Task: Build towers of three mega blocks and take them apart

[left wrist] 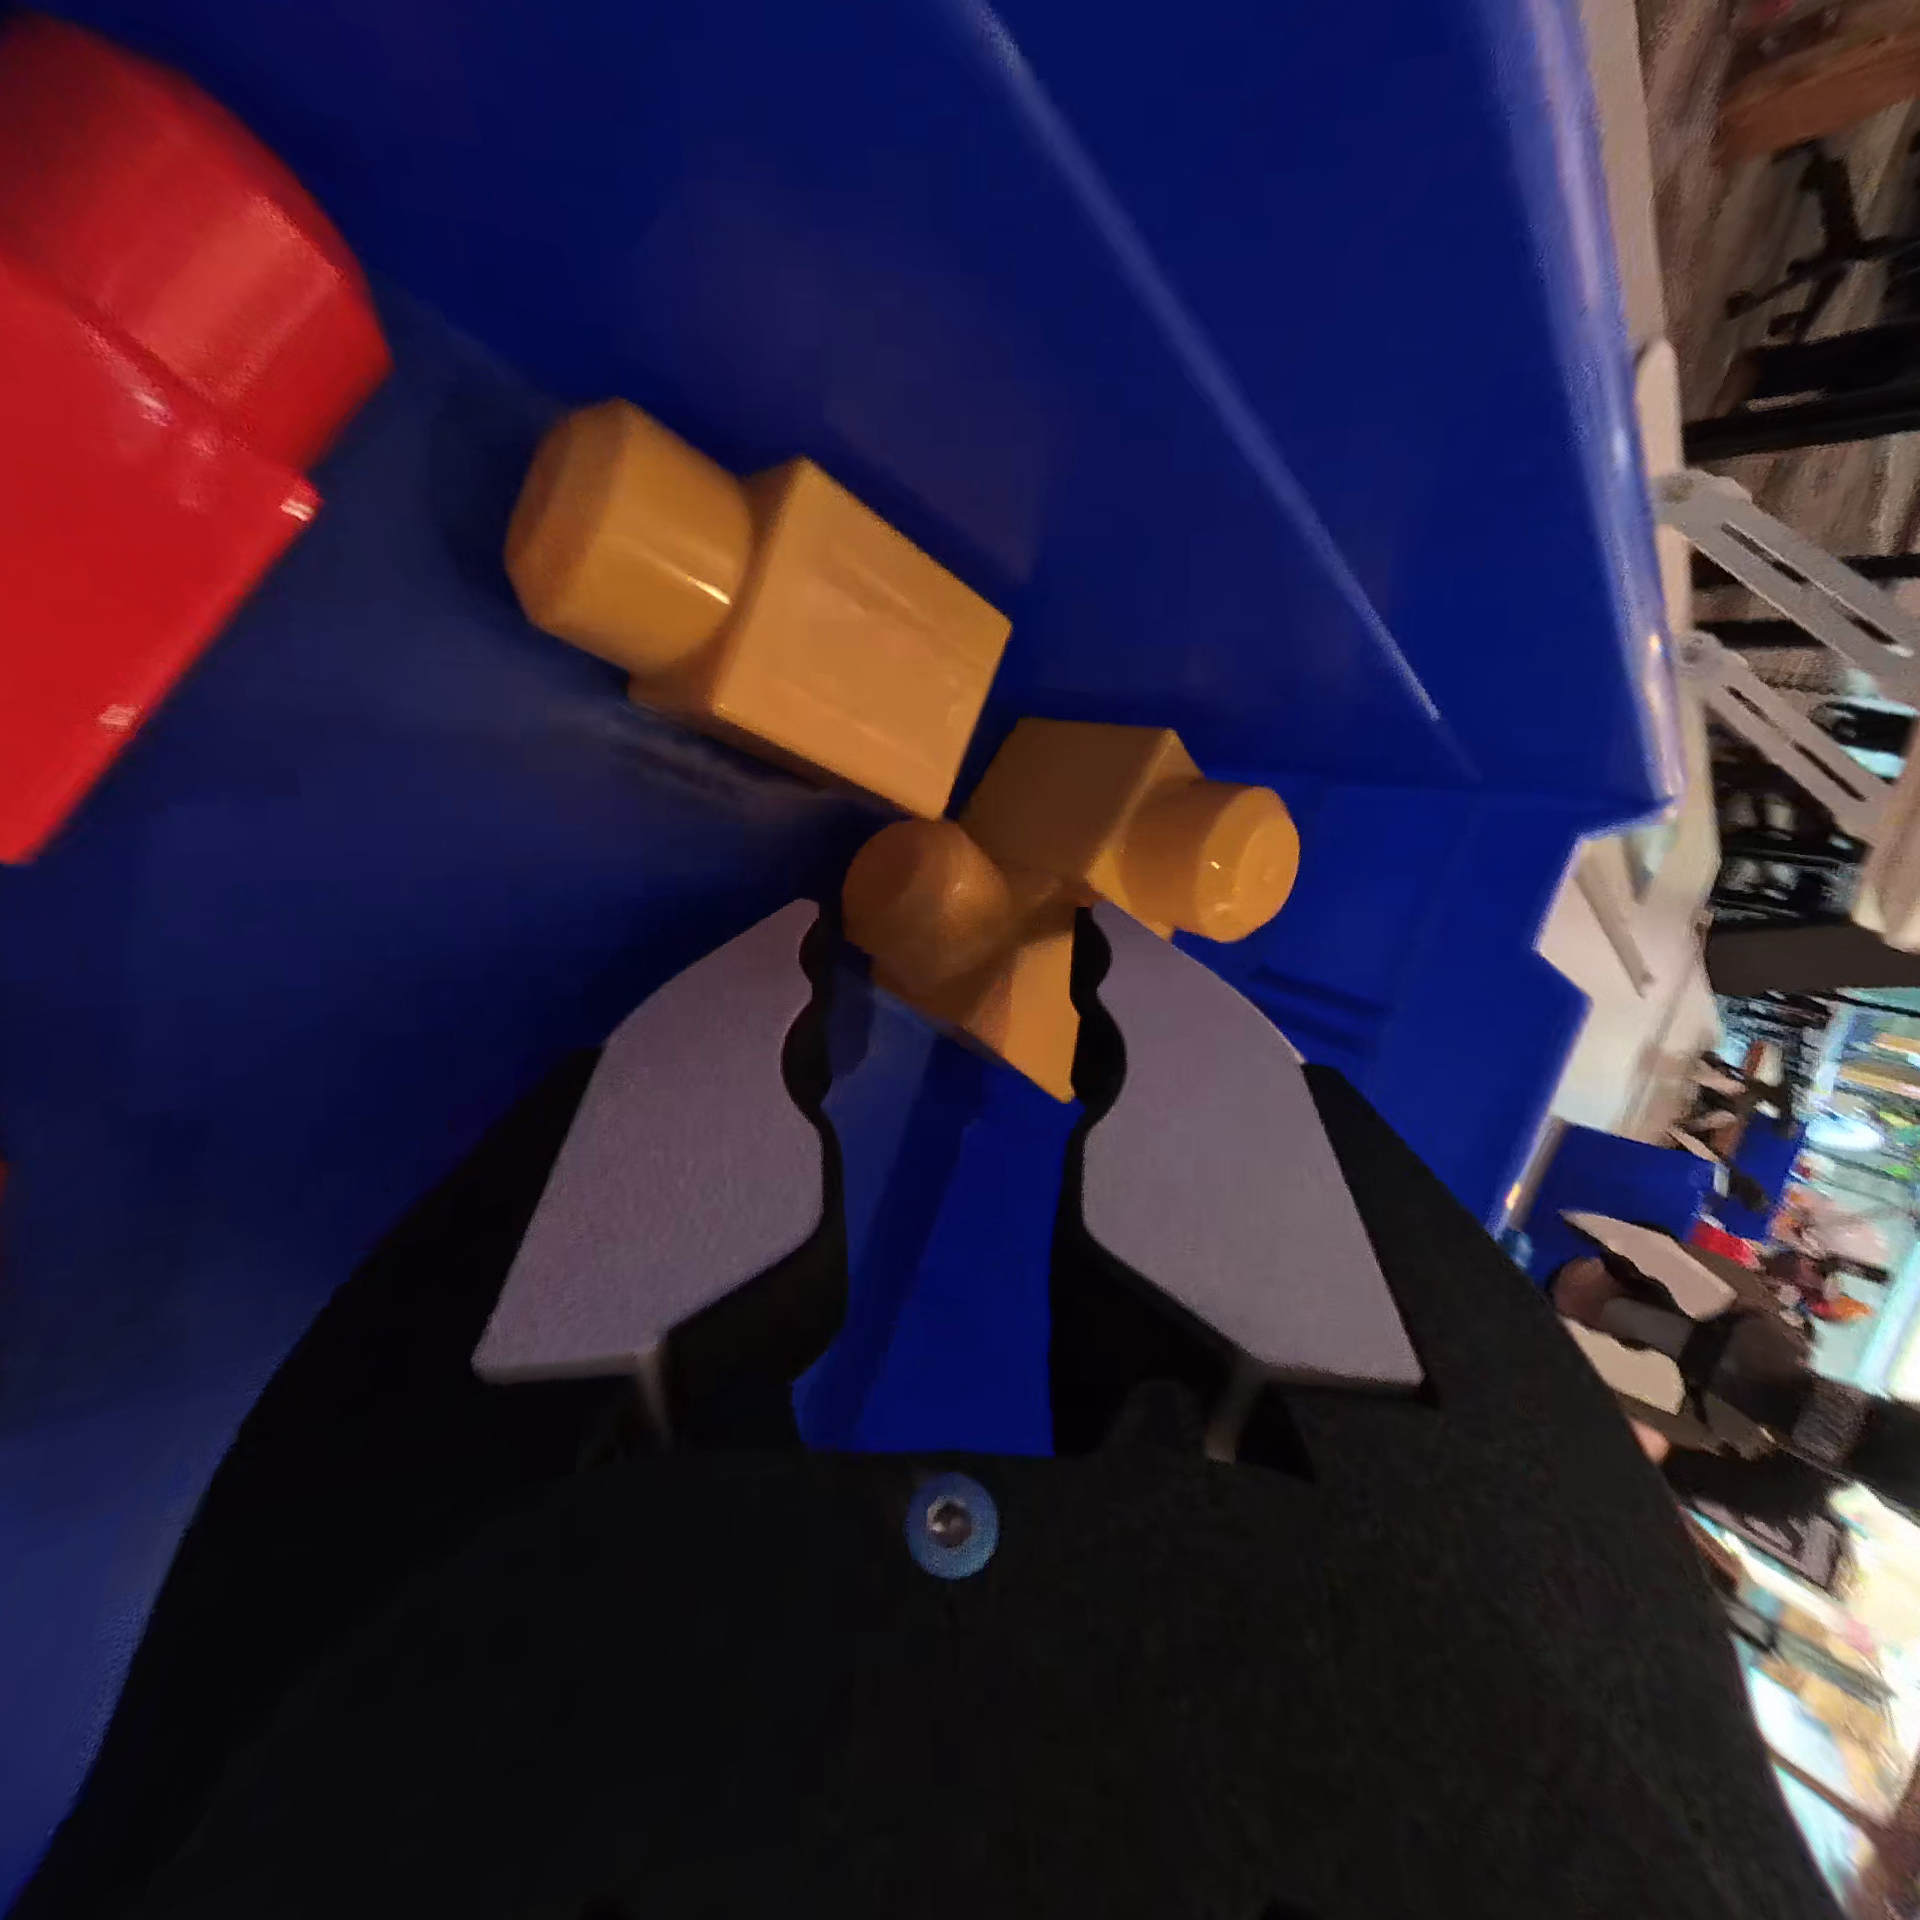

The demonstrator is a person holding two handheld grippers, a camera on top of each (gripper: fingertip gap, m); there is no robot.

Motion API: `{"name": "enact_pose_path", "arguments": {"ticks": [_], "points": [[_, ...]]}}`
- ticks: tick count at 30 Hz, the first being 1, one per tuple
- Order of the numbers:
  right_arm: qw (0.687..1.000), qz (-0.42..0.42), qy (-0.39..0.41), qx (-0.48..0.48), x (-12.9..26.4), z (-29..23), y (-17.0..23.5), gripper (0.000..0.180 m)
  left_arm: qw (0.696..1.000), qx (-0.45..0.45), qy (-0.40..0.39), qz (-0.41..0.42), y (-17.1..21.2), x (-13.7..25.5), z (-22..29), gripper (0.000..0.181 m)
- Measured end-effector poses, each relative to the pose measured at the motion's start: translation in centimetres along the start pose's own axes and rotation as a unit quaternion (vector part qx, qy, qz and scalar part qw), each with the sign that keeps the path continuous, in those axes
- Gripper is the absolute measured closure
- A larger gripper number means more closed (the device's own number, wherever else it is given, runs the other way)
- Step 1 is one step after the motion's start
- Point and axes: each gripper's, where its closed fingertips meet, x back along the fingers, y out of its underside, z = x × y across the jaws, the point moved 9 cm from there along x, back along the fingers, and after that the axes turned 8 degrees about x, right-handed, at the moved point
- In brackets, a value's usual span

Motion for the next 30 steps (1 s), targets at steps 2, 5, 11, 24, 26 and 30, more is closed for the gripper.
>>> {"name": "enact_pose_path", "arguments": {"ticks": [2,5,11,24,26,30], "points": [[1.0,0.002,-0.002,0.0,0.0,0.0,0.0,0.135,1.0,-0.013,0.012,-0.013,0.2,-0.1,-0.1,0.138],[1.0,-0.001,-0.004,0.001,0.0,0.0,0.0,0.135,0.999,-0.038,0.013,-0.036,0.5,0.2,-0.4,0.138],[1.0,-0.011,-0.01,-0.002,-0.1,-0.1,0.2,0.135,0.992,-0.067,0.015,-0.105,0.9,1.4,-1.7,0.139],[1.0,-0.009,-0.013,-0.003,0.0,-0.3,0.0,0.136,0.99,-0.125,-0.062,-0.033,0.7,6.2,-1.3,0.148],[1.0,-0.012,-0.015,-0.001,-0.1,-0.3,0.0,0.136,0.99,-0.125,-0.068,-0.024,1.4,6.4,-0.6,0.143],[1.0,-0.012,-0.017,0.0,-0.2,-0.4,-0.1,0.136,0.983,-0.132,-0.129,0.0,2.3,6.0,-0.4,0.119]]}}
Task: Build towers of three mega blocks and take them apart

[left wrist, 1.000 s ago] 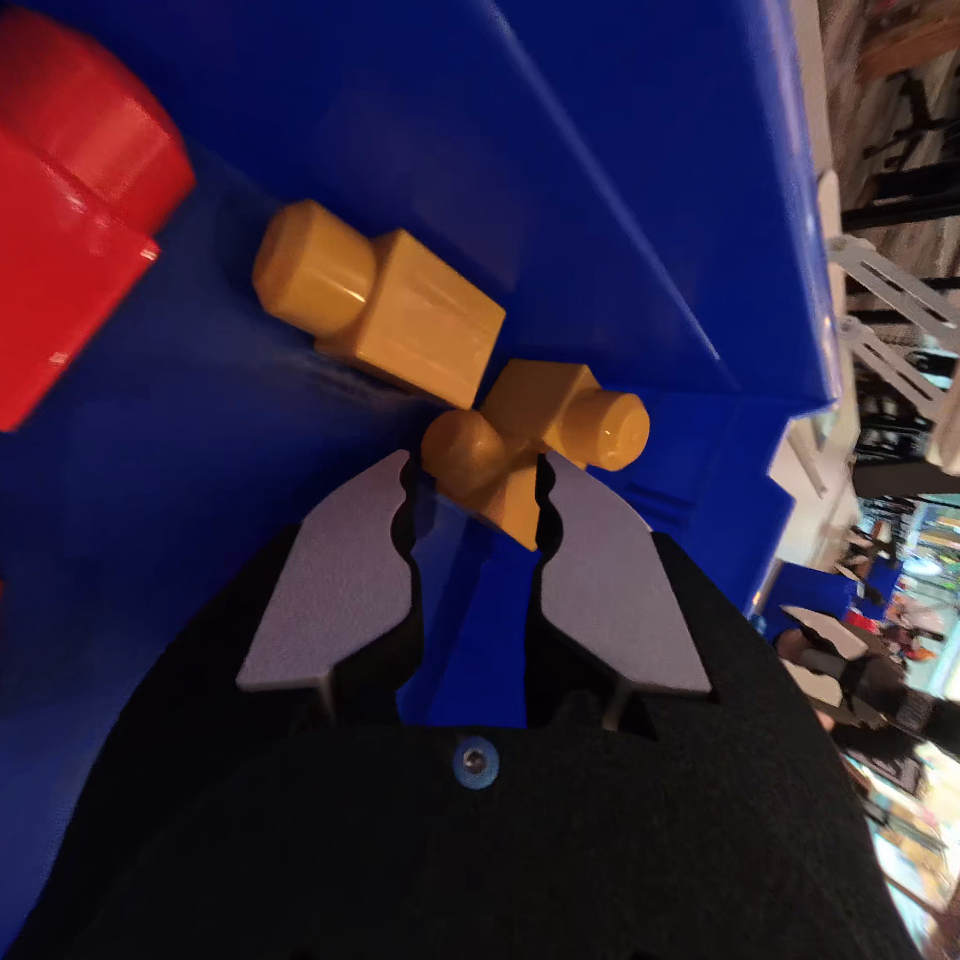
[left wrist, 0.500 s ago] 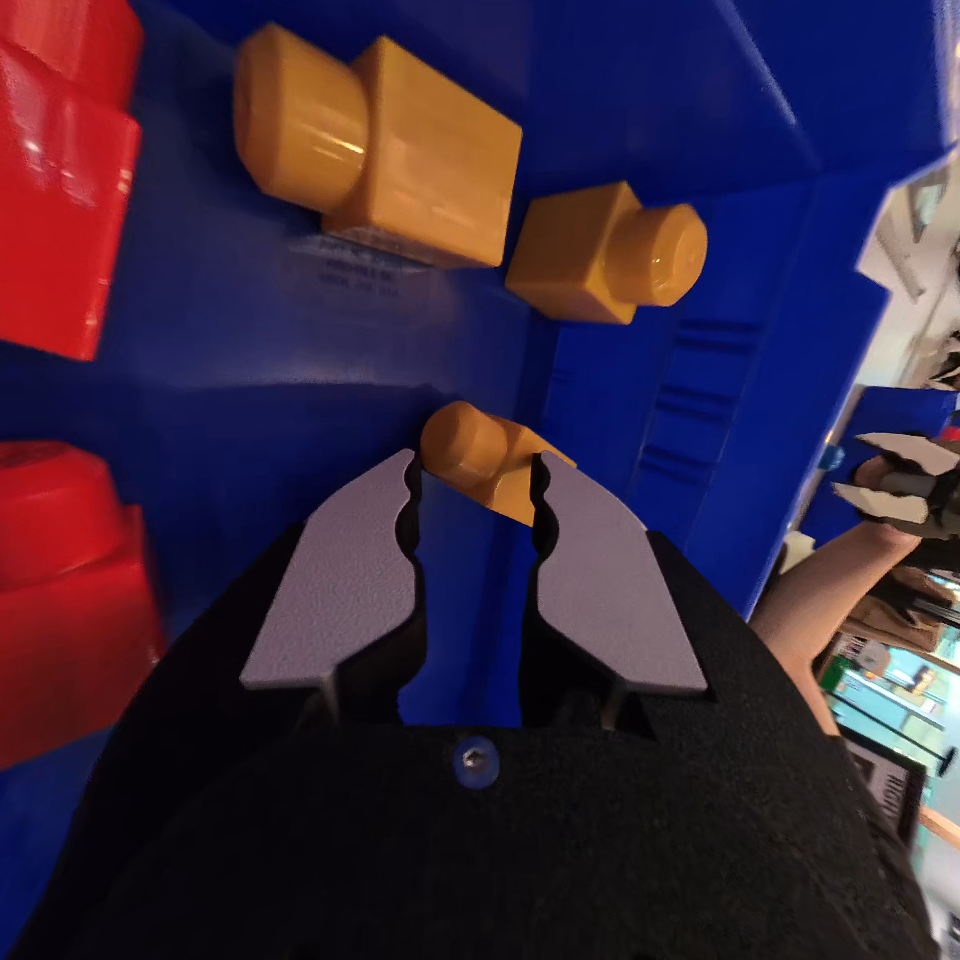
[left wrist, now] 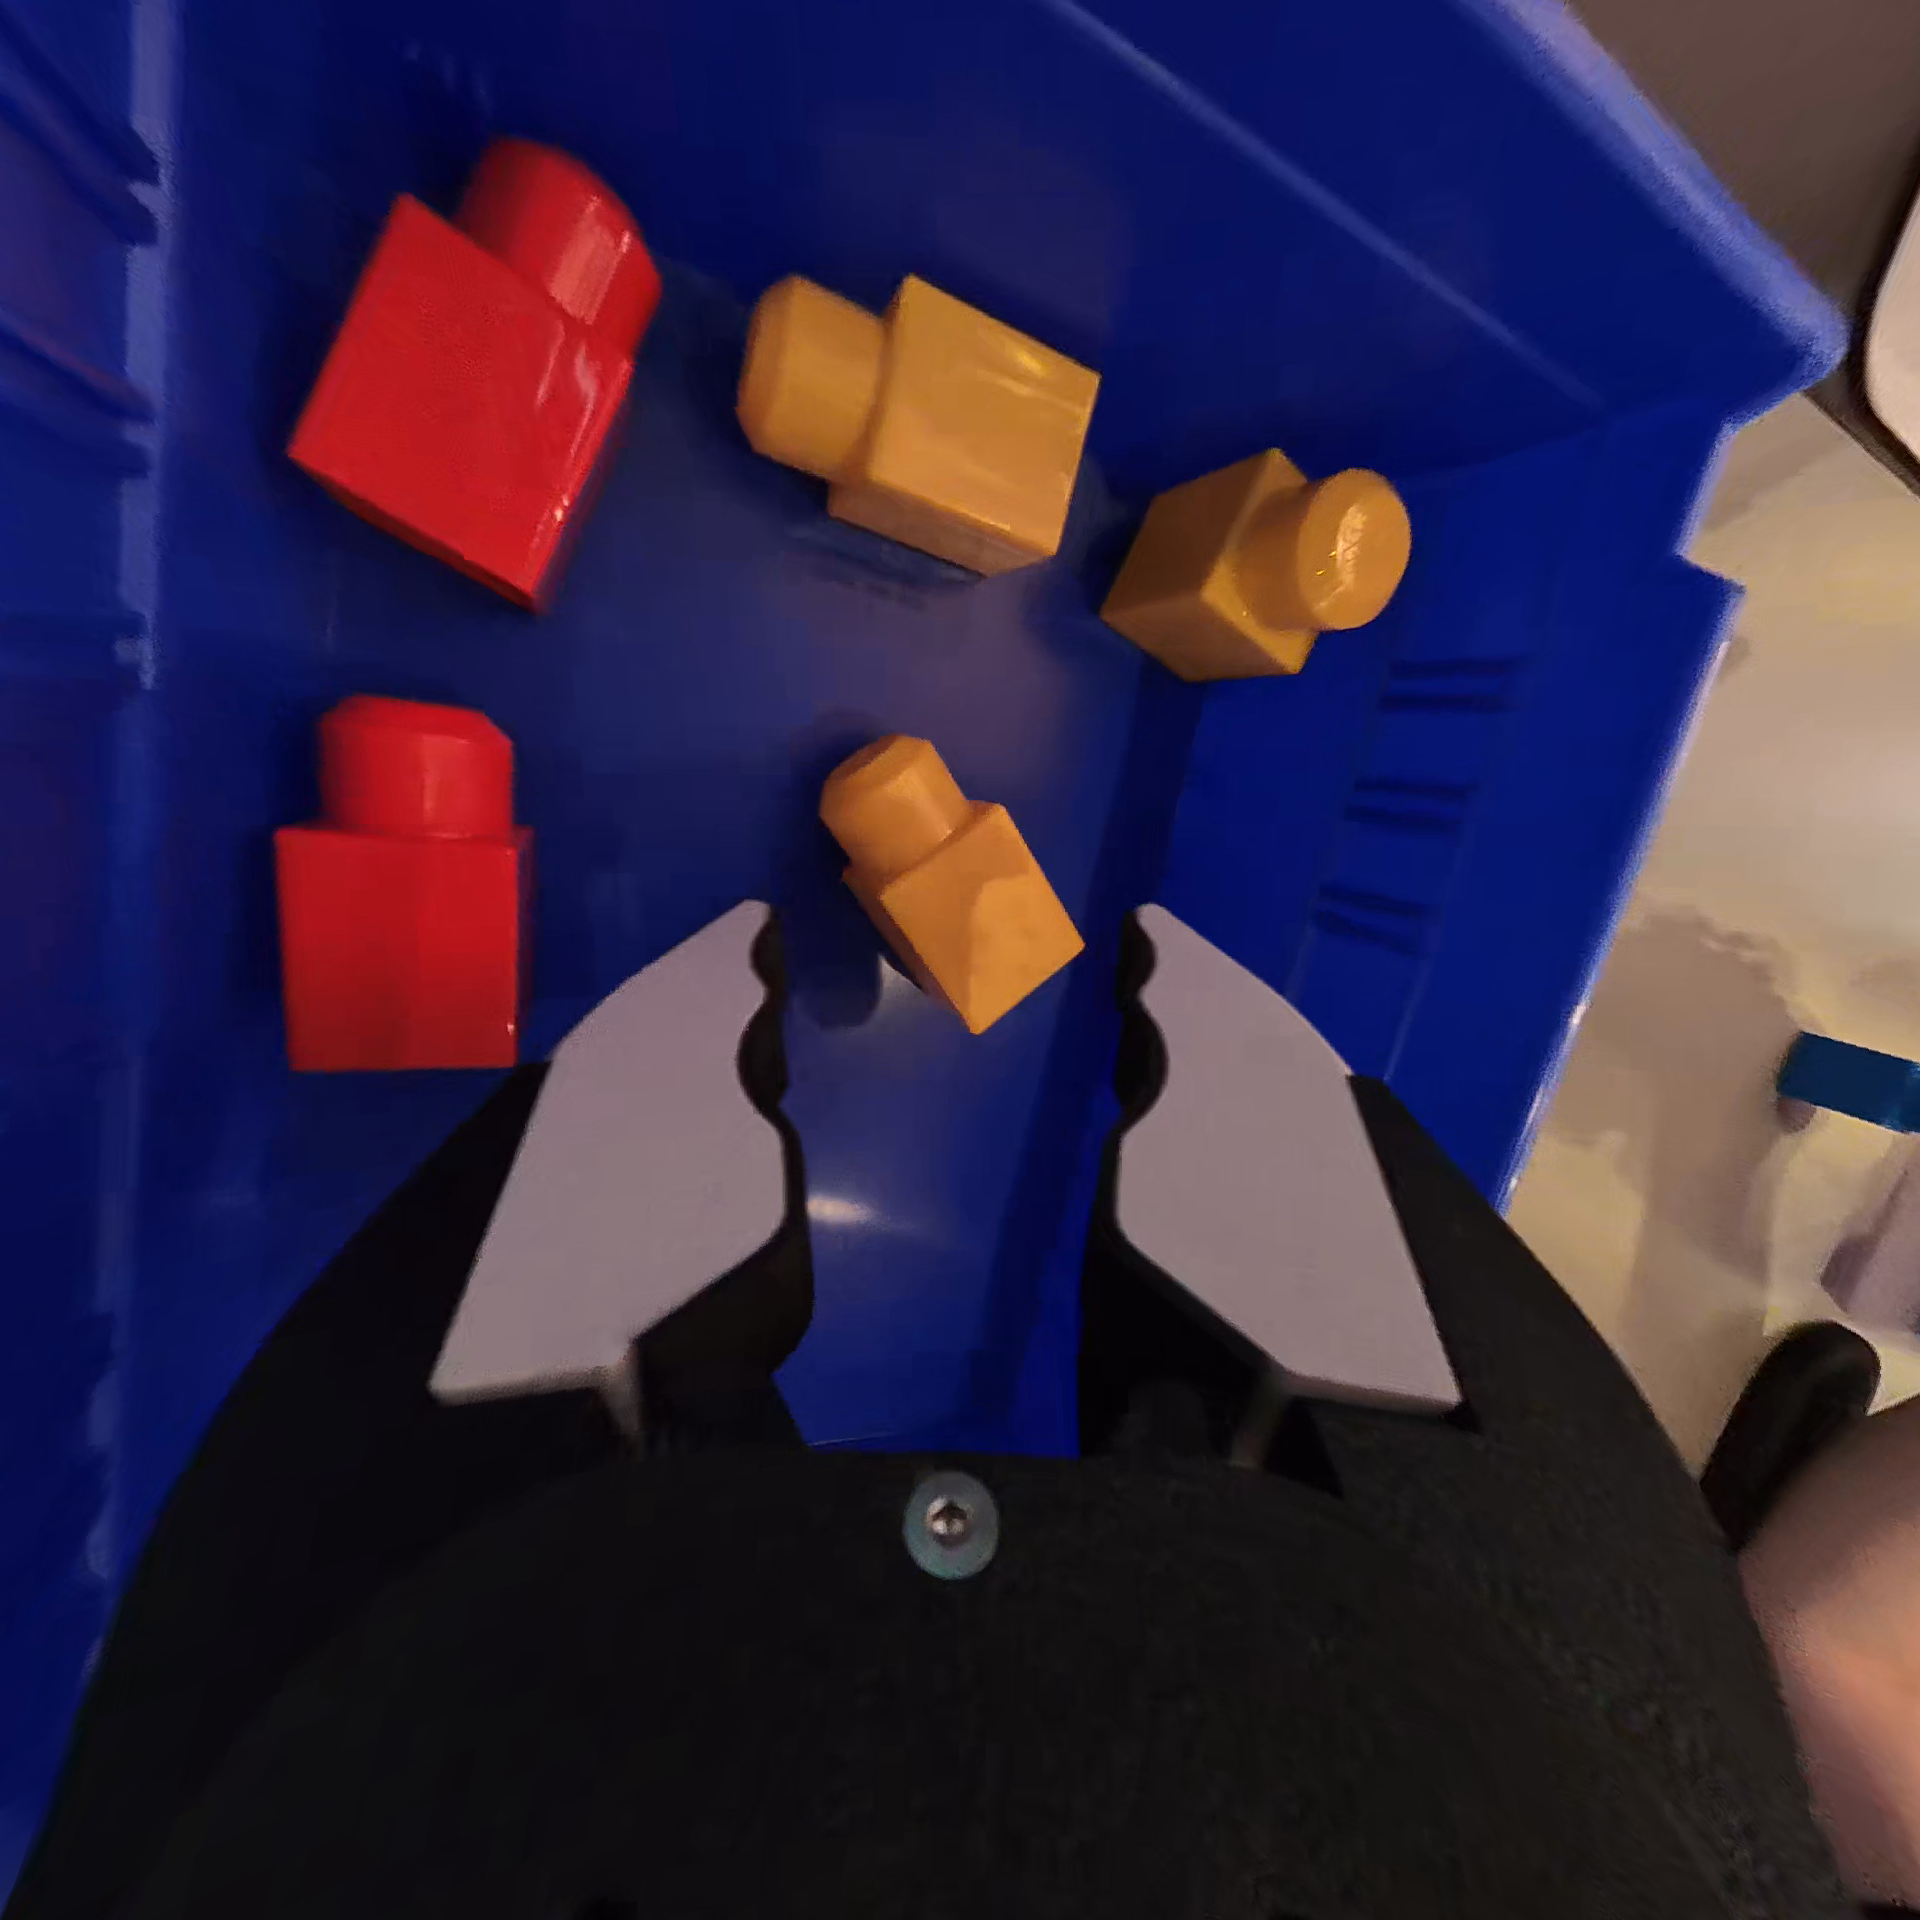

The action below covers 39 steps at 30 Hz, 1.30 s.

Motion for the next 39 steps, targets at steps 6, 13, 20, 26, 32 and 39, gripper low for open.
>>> {"name": "enact_pose_path", "arguments": {"ticks": [6,13,20,26,32,39], "points": [[1.0,0.01,-0.001,0.003,0.2,-0.1,-0.3,0.136,0.998,0.046,-0.028,-0.024,0.8,-2.4,0.5,0.109],[1.0,0.008,-0.004,0.006,0.2,-0.2,-0.3,0.137,0.996,0.046,-0.077,-0.026,0.5,-3.9,0.7,0.136],[1.0,0.02,-0.005,0.006,0.5,-0.1,-0.4,0.138,0.997,0.011,-0.062,-0.039,0.3,-2.1,0.9,0.139],[1.0,0.029,0.002,0.009,1.0,-0.1,-0.7,0.139,0.992,-0.083,0.075,0.064,-1.0,4.4,5.3,0.14],[0.998,0.056,0.005,0.022,1.5,-0.3,-1.7,0.139,0.899,-0.33,0.234,0.169,5.0,8.6,16.9,0.14],[0.984,0.167,-0.043,0.038,3.0,-1.6,-4.3,0.139,0.747,-0.538,0.345,0.182,17.8,0.0,27.2,0.14]]}}
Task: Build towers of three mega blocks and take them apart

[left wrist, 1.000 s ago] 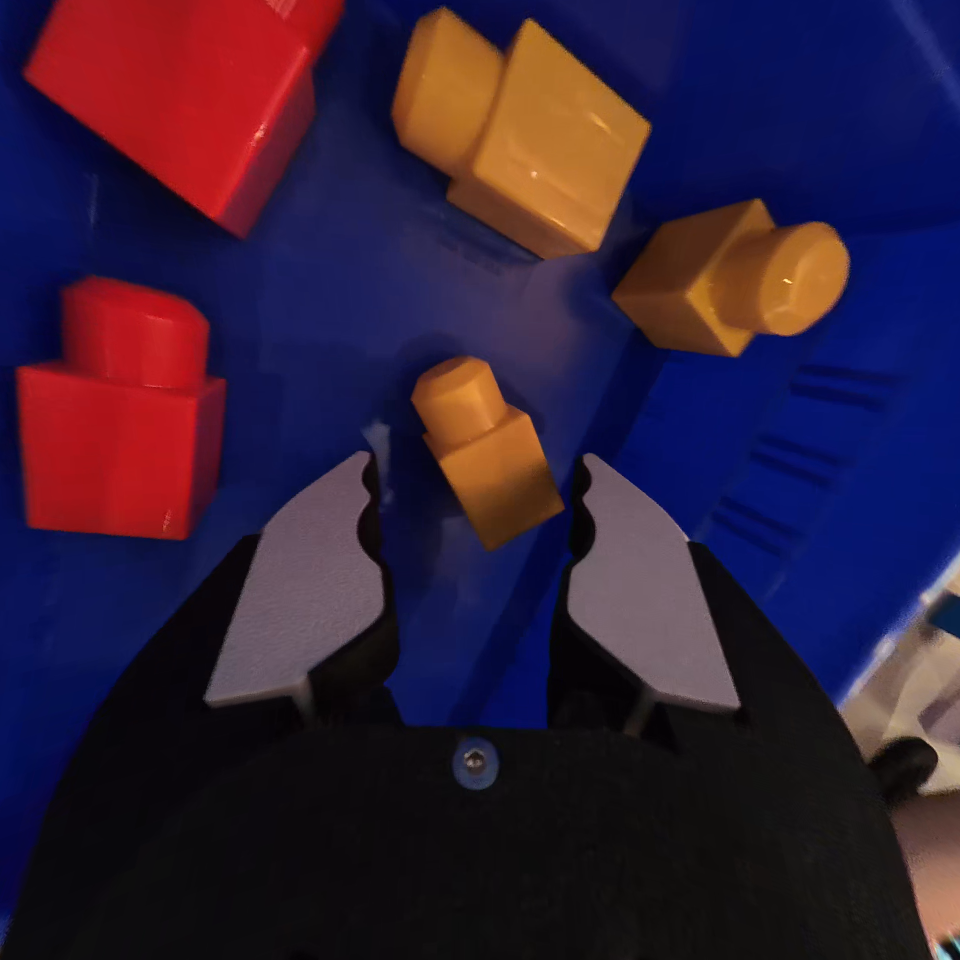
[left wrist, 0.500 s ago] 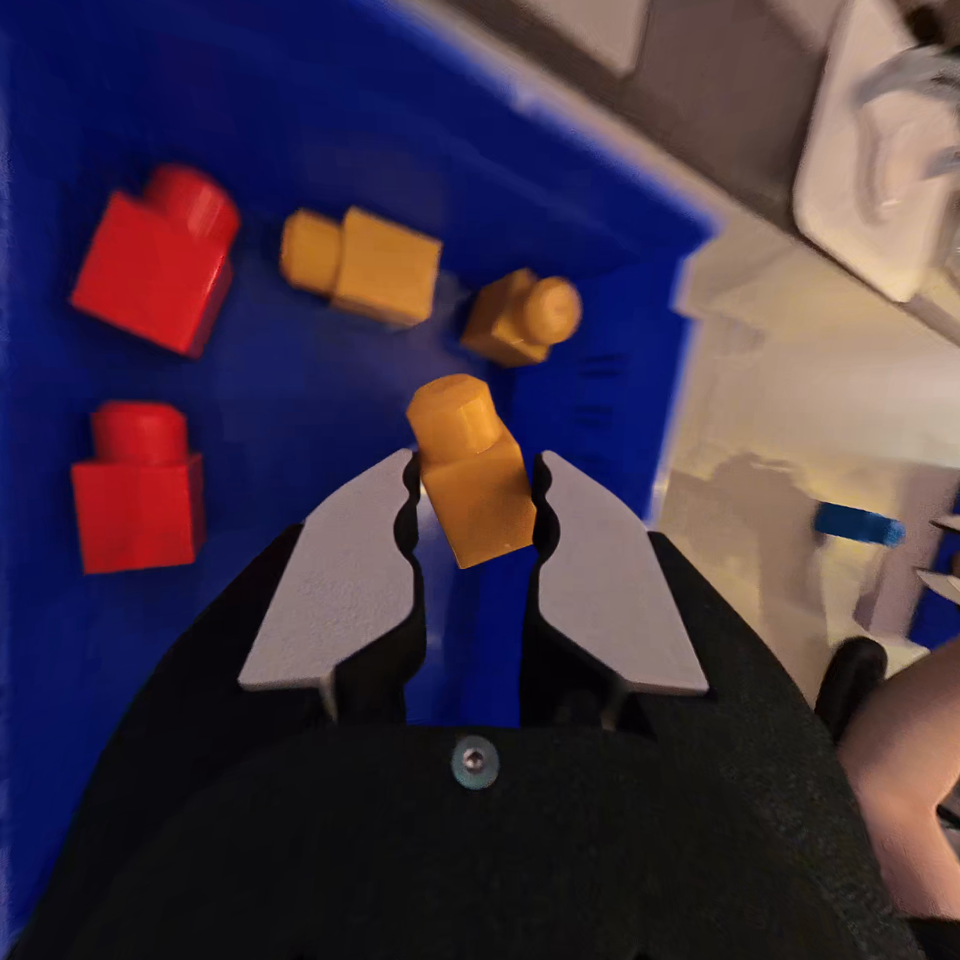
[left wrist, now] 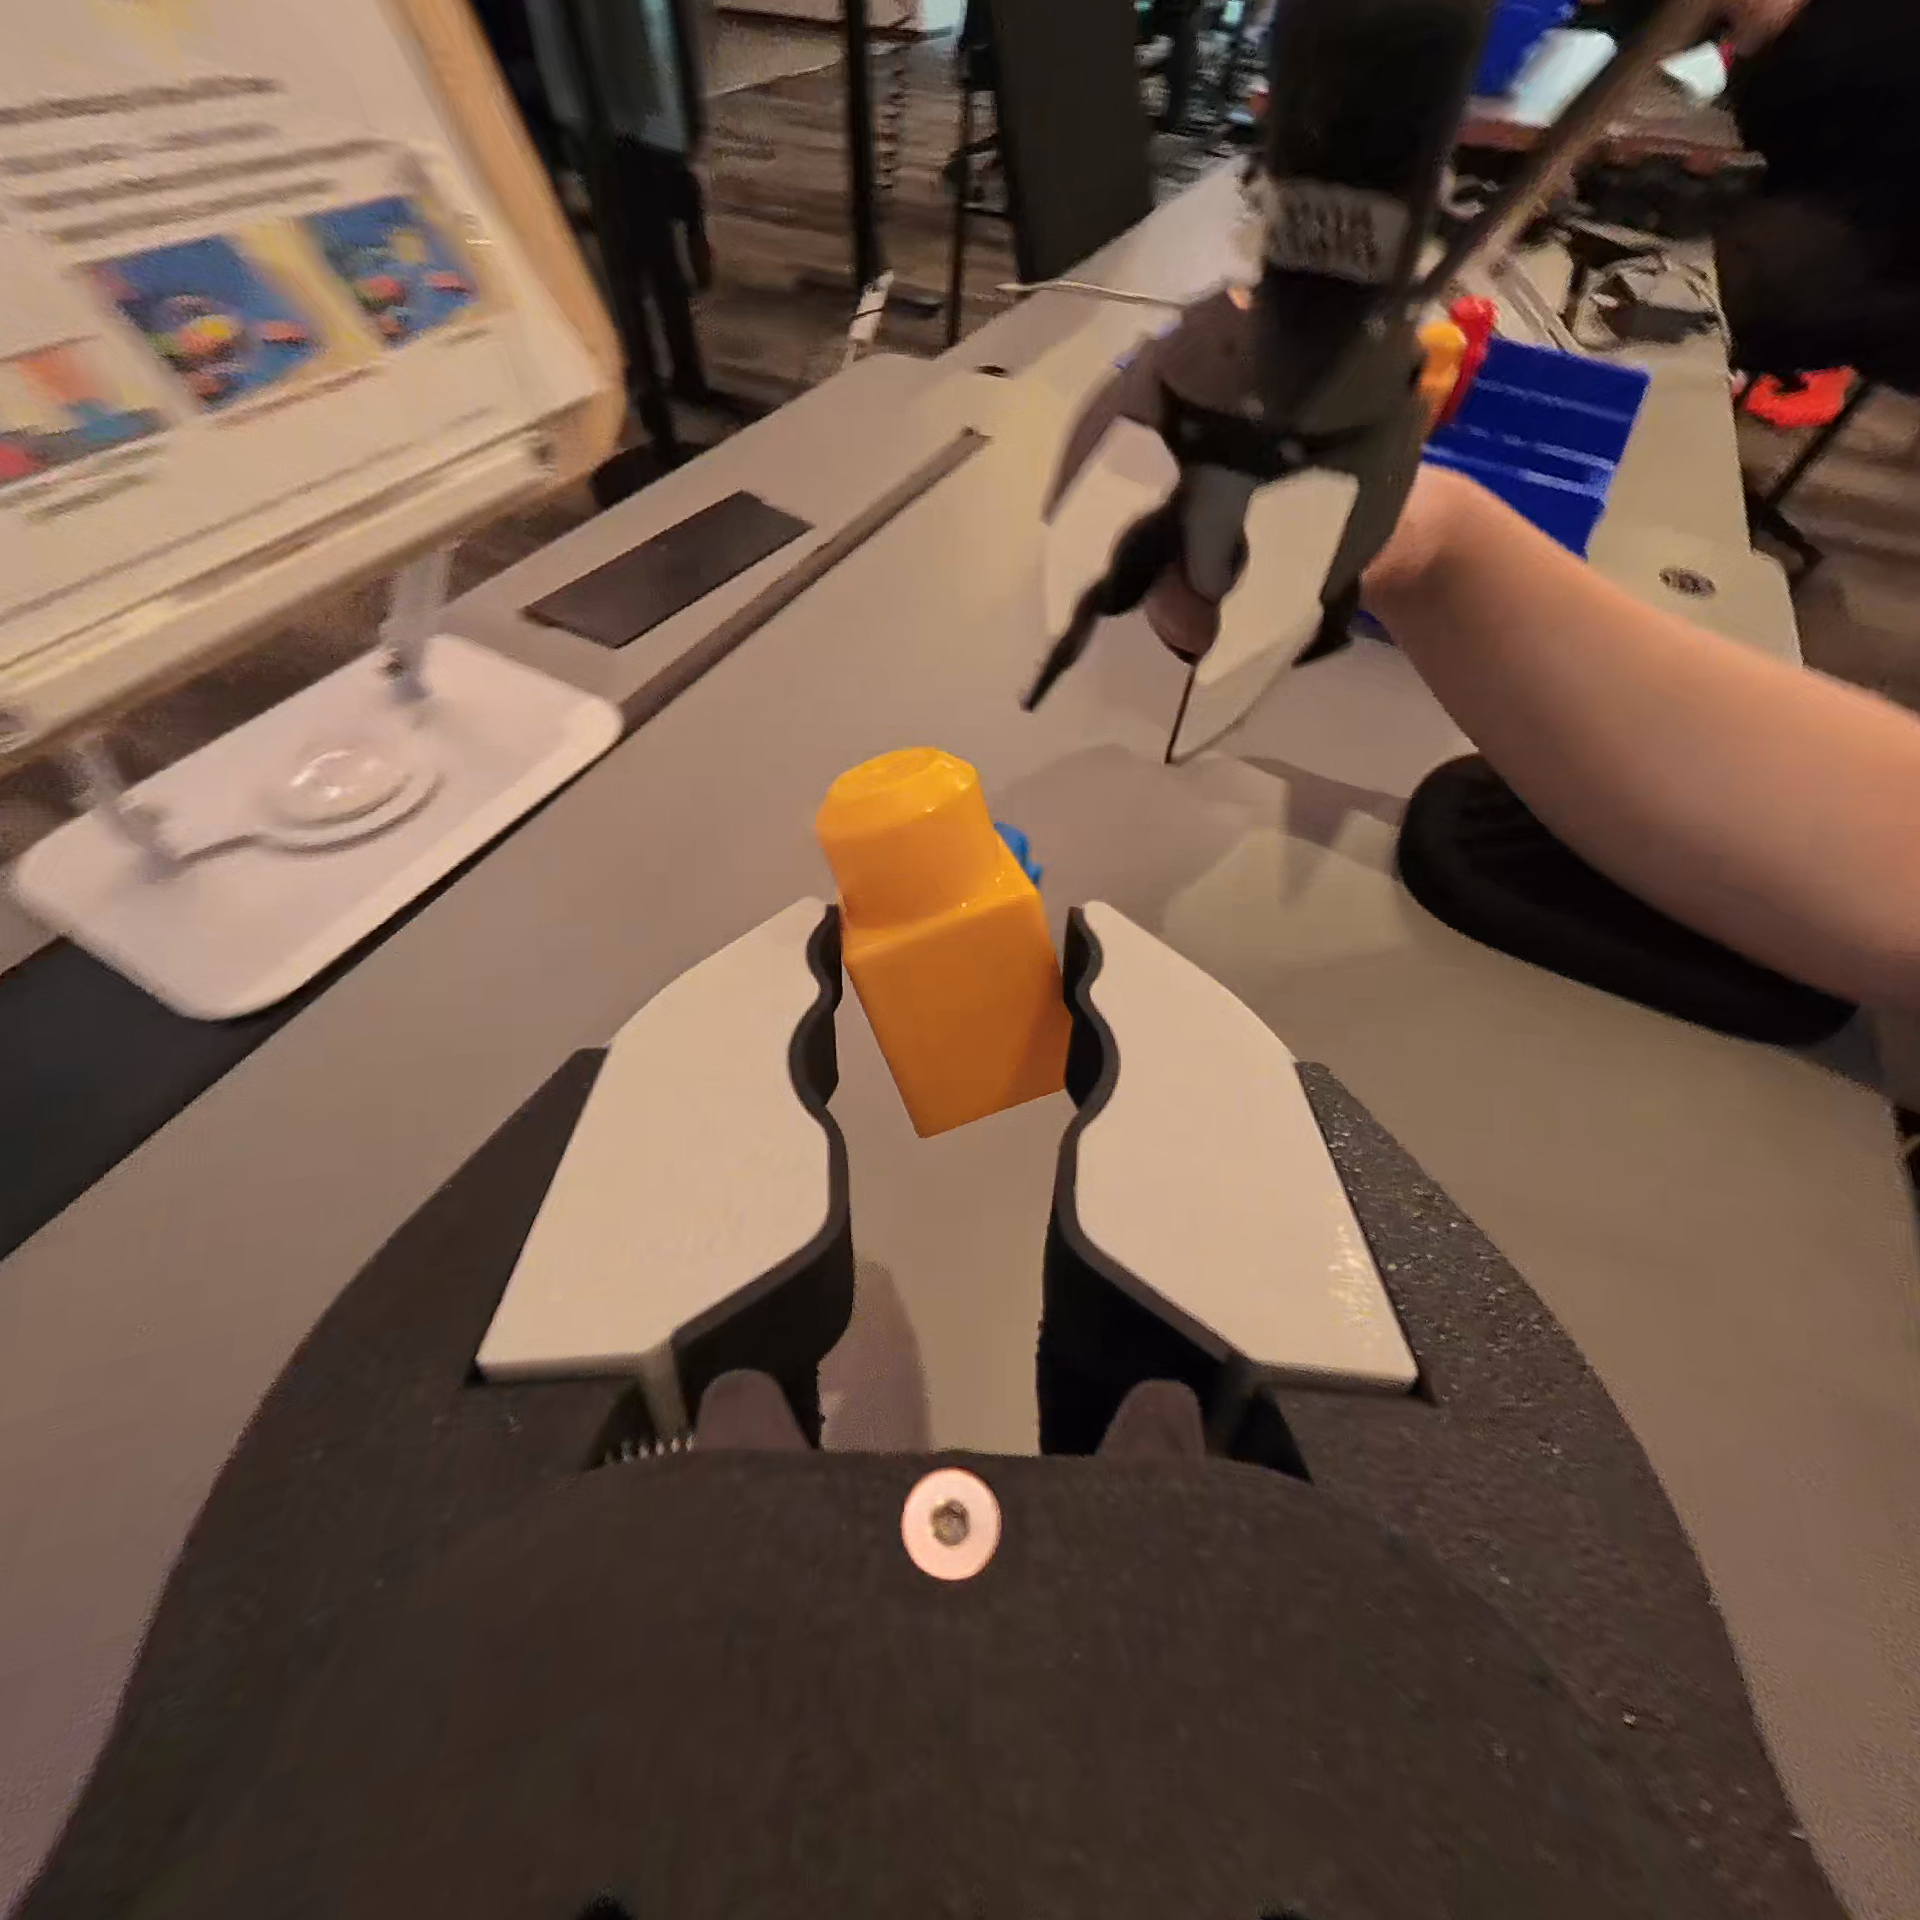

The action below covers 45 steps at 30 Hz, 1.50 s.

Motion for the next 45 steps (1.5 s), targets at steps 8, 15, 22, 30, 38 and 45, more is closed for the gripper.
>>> {"name": "enact_pose_path", "arguments": {"ticks": [8,15,22,30,38,45], "points": [[0.995,0.064,-0.073,0.025,-1.2,-1.6,-2.6,0.141,0.995,-0.015,0.103,0.002,2.0,-6.4,3.7,0.14],[0.982,0.11,-0.155,-0.016,-1.8,-2.0,-2.9,0.145,0.987,-0.039,0.157,-0.002,1.1,-6.0,5.6,0.14],[0.988,0.072,-0.134,0.004,0.2,-2.1,-2.1,0.151,0.991,-0.039,0.123,0.016,1.7,-4.8,5.2,0.14],[0.995,-0.073,0.052,-0.042,4.2,1.1,6.6,0.151,0.999,0.017,0.039,0.022,2.7,2.6,1.6,0.143],[0.982,-0.173,0.069,-0.024,2.3,1.6,8.7,0.151,0.973,0.059,-0.212,0.066,1.8,18.8,-6.3,0.14],[0.981,-0.163,0.099,-0.035,3.1,1.9,8.1,0.132,0.926,0.299,-0.217,0.072,6.6,25.3,-13.5,0.146]]}}
